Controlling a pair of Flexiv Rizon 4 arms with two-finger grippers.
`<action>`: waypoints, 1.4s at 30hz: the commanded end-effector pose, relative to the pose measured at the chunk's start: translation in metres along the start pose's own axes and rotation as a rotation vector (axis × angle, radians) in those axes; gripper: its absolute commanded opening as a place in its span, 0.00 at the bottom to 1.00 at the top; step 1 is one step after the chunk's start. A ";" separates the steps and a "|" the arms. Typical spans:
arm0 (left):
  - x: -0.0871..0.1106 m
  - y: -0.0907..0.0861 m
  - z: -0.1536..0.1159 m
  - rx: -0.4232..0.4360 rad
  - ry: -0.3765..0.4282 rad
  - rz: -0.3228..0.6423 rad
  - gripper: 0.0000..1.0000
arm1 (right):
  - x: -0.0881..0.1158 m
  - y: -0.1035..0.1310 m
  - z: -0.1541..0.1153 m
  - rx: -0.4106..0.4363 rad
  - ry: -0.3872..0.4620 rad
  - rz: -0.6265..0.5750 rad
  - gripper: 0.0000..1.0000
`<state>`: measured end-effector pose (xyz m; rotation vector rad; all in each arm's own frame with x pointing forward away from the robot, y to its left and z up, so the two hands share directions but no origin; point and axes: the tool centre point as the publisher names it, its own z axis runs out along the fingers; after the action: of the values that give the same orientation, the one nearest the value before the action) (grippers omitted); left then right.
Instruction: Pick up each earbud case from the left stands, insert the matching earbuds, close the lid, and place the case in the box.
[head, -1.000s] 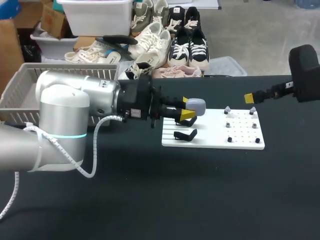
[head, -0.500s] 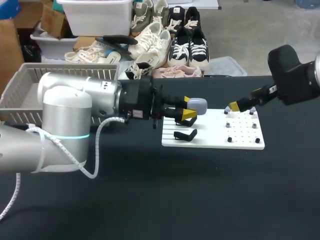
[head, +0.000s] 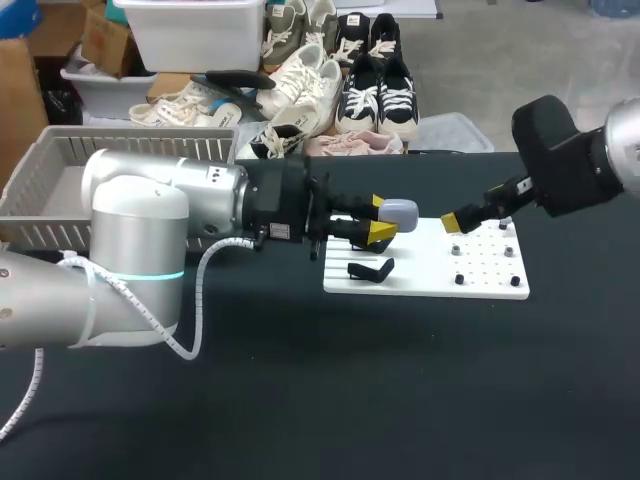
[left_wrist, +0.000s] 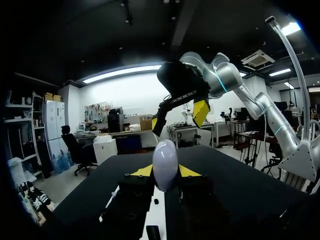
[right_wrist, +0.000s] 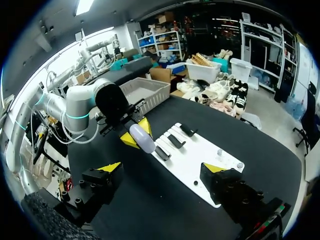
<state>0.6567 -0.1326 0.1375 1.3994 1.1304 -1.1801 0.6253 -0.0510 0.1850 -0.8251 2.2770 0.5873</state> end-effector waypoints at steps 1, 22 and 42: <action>0.001 0.003 0.001 0.007 -0.001 0.000 0.00 | -0.004 0.011 0.005 0.019 0.007 -0.002 1.00; 0.001 0.003 0.001 0.007 -0.001 0.000 0.00 | -0.015 0.013 0.046 -0.003 0.065 0.003 1.00; 0.001 0.003 0.001 0.007 -0.001 0.000 0.00 | -0.018 0.002 0.059 0.019 0.095 0.035 1.00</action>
<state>0.6582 -0.1332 0.1370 1.4019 1.1289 -1.1827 0.6578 -0.0110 0.1560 -0.8262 2.3758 0.5645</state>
